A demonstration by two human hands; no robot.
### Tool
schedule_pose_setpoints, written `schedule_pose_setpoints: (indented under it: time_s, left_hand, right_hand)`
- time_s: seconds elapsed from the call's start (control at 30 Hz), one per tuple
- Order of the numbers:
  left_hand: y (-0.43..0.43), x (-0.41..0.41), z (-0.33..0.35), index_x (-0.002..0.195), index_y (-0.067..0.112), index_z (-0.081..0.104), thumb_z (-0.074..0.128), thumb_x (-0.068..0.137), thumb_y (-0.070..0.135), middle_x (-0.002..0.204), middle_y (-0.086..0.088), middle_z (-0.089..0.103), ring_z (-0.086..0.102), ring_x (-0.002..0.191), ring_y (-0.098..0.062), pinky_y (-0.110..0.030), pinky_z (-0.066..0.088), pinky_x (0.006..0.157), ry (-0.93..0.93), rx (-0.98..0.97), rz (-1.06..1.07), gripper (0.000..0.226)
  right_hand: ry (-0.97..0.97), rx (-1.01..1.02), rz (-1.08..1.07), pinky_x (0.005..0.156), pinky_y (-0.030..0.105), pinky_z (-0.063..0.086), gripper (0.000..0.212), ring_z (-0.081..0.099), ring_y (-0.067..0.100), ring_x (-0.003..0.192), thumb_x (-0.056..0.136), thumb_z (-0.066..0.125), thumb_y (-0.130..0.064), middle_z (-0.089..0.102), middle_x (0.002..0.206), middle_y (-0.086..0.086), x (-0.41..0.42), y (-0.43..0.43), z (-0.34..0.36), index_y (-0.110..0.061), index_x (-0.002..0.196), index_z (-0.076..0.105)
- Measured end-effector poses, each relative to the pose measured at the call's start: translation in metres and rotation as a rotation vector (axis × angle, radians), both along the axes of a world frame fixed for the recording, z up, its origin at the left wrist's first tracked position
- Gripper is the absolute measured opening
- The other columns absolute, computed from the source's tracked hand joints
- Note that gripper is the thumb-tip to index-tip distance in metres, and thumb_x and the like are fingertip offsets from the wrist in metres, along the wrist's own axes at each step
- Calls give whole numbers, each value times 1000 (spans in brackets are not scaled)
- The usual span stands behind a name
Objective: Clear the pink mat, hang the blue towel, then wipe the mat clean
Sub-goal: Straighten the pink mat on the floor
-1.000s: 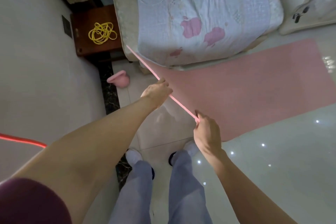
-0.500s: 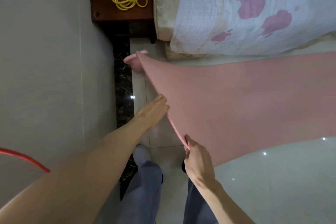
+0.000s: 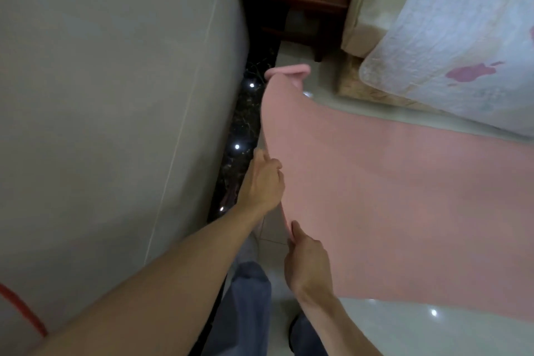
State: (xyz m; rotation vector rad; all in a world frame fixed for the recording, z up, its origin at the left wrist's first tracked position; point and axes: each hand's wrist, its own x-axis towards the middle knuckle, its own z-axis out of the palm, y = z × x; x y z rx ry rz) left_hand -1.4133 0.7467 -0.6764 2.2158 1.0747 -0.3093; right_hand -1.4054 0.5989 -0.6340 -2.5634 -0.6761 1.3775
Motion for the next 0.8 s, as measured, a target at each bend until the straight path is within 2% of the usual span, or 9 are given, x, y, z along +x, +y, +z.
schedule_pose_setpoints:
  time_s: [0.1,0.17,0.23,0.3,0.37,0.43,0.5,0.7,0.8]
  left_hand:
    - [-24,-20,-5,114,3,65,48,100,20,126,-12,41,51,83,-16,-21,41,76,62,-68,266,28]
    - [-37,-32,-17,115,6,66,51,99,24,124,-11,51,55,87,-18,-21,41,75,44,-115,383,29]
    - [-46,-43,-27,114,6,68,54,97,23,117,-11,65,62,97,-21,-15,38,76,-21,-141,500,28]
    - [-50,-52,-36,100,3,70,57,96,23,97,-6,70,63,87,-19,-4,36,64,-73,-178,589,24]
    - [-51,-60,-43,77,5,63,61,94,21,71,1,61,53,64,-11,-4,38,50,-82,-235,598,24]
    - [-47,-73,-59,66,5,56,62,90,10,62,-1,54,48,57,-11,-10,37,44,-38,-225,571,26]
    - [-37,-86,-80,66,0,58,59,88,4,67,-9,58,51,61,-17,-20,40,50,9,-185,557,22]
    - [-11,-133,-124,100,-1,71,60,91,9,97,-13,70,61,83,-19,-22,44,71,9,-118,580,17]
    - [0,-146,-141,102,3,73,65,87,10,101,-12,72,66,91,-24,-23,45,74,20,-79,626,18]
  right_hand:
    - [-16,11,29,82,35,48,37,63,30,99,95,38,-1,67,109,11,-7,-2,-15,-12,128,49]
    - [-21,46,59,79,37,49,31,63,31,96,95,39,-2,67,106,12,-13,-2,-22,-10,122,50]
    - [-34,61,119,73,30,44,29,61,29,97,94,40,-2,66,108,11,-24,-2,-30,-10,121,48]
    - [-34,72,149,68,27,37,31,61,27,98,93,41,-2,65,109,11,-36,-1,-39,-12,123,46]
    - [-28,85,128,68,26,38,31,60,25,95,93,42,-1,65,108,10,-47,3,-52,-13,121,46]
    - [-28,87,106,69,26,39,30,59,23,96,93,42,-2,64,109,9,-60,11,-70,-13,120,46]
    - [-25,82,97,71,26,38,31,58,23,99,94,43,-4,63,112,9,-74,20,-89,-13,124,45]
    - [-15,88,111,82,32,49,39,58,22,103,98,44,-12,61,117,8,-124,50,-146,-13,136,38]
    - [-20,99,126,79,35,48,42,59,25,102,96,46,-13,62,114,9,-140,58,-173,-11,136,37]
